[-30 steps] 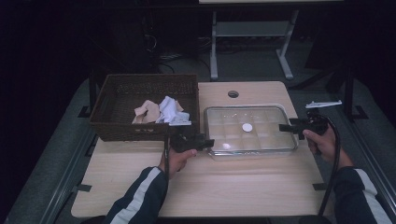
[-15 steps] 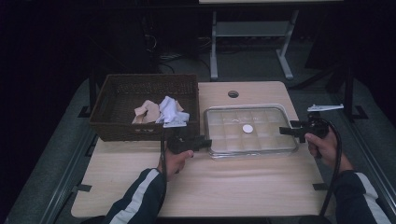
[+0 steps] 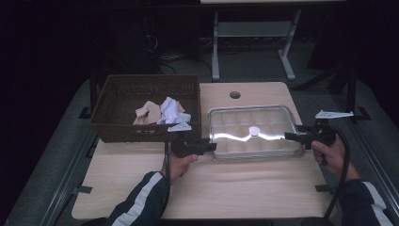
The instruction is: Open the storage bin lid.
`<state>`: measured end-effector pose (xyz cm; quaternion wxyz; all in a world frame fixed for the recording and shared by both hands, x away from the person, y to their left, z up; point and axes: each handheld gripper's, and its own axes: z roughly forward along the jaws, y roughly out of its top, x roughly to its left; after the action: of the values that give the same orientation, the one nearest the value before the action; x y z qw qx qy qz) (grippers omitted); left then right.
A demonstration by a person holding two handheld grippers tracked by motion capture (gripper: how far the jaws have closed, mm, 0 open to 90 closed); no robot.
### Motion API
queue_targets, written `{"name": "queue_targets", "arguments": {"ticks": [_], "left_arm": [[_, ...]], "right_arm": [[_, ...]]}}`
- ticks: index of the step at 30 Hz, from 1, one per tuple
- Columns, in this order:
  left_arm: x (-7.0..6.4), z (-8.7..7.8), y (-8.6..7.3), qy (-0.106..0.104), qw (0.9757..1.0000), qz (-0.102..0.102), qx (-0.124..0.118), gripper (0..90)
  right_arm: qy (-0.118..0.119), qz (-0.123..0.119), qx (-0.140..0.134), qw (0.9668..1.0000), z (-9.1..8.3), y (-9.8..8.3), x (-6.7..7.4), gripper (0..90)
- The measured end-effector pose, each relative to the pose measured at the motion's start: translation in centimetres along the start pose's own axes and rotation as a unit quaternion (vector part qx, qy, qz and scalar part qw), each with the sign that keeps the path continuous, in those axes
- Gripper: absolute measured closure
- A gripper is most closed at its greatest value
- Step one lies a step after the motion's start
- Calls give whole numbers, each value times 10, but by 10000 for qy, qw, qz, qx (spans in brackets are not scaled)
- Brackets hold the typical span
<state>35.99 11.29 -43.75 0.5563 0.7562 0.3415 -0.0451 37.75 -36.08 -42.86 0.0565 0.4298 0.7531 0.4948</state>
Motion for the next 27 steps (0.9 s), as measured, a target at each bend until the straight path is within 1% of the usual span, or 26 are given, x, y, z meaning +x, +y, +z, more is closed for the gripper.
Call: {"name": "queue_targets", "arguments": {"ticks": [1, 5, 7, 9, 10, 11, 12, 13, 14, 15, 16, 17, 19, 20, 21, 22, 23, 24, 26, 27], "left_arm": [[0, 0, 0, -15, 10000, 1, 6, 565], [-1, -1, -2, -27, 10000, -13, -47, 594], [-3, -2, -4, -17, 10000, 32, -5, 594], [-6, -5, -6, 16, 10000, 92, 7, 605], [-7, -6, -6, 13, 9999, 111, 4, 616], [-9, -6, -7, -3, 9999, 105, -20, 629], [-10, -7, -7, -9, 9999, 131, -41, 642], [-11, -7, -7, -19, 9998, 181, -77, 659], [-13, -9, -7, -30, 9996, 245, -120, 688], [-14, -10, -6, -50, 9995, 266, -173, 708], [-15, -11, -6, -67, 9995, 250, -204, 718], [-15, -13, -6, -138, 9994, 248, -184, 732], [-17, -16, -6, -174, 9992, 295, -217, 755], [-18, -19, -6, -219, 9991, 336, -163, 756], [-18, -21, -6, -337, 9988, 348, -119, 764], [-18, -22, -6, -401, 9985, 353, -109, 775], [-21, -24, -6, -452, 9983, 360, -53, 782], [-22, -25, -6, -449, 9983, 372, -13, 784], [-27, -29, -7, -487, 9979, 416, 105, 785], [-28, -31, -9, -539, 9975, 425, 153, 785]], "right_arm": [[-52, -68, 33, 10000, -1, 0, 3, 214], [-208, -240, -80, 9995, -7, -3, 13, 255], [-260, -324, -149, 9990, -10, -6, 17, 264], [-307, -339, -212, 9987, -13, -9, 21, 313], [-233, -362, -288, 9987, -16, -10, 23, 360], [-152, -362, -364, 9986, -18, -12, 25, 382], [-91, -389, -403, 9984, -19, -13, 28, 386], [-14, -417, -390, 9984, -18, -15, 31, 387], [29, -469, -312, 9984, -17, -16, 34, 382], [8, -547, -271, 9981, -16, -18, 38, 380], [-4, -560, -280, 9980, -16, -20, 40, 383], [-48, -550, -273, 9981, -17, -22, 41, 408], [-52, -522, -321, 9981, -19, -27, 42, 440], [46, -519, -315, 9981, -21, -30, 43, 437], [121, -580, -228, 9980, -22, -32, 45, 435], [121, -659, -175, 9976, -24, -34, 47, 436], [150, -666, -173, 9975, -26, -36, 48, 448], [257, -619, -193, 9976, -29, -39, 49, 472], [336, -612, -276, 9972, -34, -42, 50, 528], [379, -612, -250, 9971, -37, -43, 52, 556]]}}
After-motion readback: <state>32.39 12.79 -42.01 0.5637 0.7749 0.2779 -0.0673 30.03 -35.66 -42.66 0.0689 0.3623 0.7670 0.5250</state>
